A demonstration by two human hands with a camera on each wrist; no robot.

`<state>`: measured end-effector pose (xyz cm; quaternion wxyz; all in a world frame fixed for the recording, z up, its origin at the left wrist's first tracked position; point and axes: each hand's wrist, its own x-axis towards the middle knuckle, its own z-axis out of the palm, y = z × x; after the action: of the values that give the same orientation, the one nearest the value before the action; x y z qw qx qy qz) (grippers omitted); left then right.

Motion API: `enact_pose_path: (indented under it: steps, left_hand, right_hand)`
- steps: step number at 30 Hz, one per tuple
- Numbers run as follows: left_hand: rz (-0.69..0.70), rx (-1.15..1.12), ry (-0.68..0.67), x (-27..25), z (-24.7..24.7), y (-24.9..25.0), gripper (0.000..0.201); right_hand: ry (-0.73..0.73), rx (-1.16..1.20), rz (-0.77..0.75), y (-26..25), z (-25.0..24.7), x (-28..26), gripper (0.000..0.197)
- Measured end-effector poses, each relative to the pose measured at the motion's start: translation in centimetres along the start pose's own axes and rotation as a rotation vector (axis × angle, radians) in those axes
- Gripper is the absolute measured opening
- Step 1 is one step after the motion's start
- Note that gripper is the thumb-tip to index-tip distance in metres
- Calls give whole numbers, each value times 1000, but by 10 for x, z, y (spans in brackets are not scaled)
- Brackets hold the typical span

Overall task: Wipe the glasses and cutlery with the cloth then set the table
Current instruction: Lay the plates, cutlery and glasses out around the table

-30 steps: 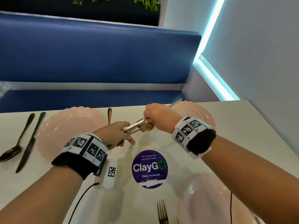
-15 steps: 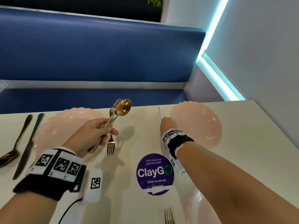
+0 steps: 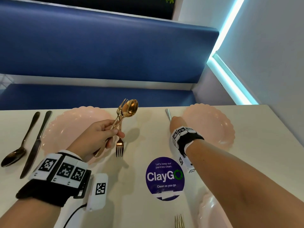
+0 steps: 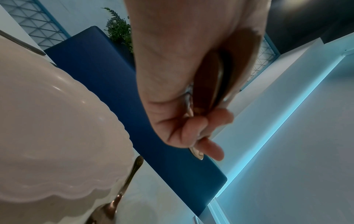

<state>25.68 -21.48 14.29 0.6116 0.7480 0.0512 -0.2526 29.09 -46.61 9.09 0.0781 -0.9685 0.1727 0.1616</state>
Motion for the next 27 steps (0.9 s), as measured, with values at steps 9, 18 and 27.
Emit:
enact_pose_path:
  steps: [9,18,27]
  left_hand:
    - [-30,-151,-49,6,5,-7,25]
    - [0,-111,-103,12,13,-5,29]
    - [-16,27,-161,0,27,1,23]
  right_hand:
    - [-5,-109,-52,2,5,16,27]
    - [205,288,-927,-46,-31,-34,20]
    - [26,139,-920,-31,-14,-46,13]
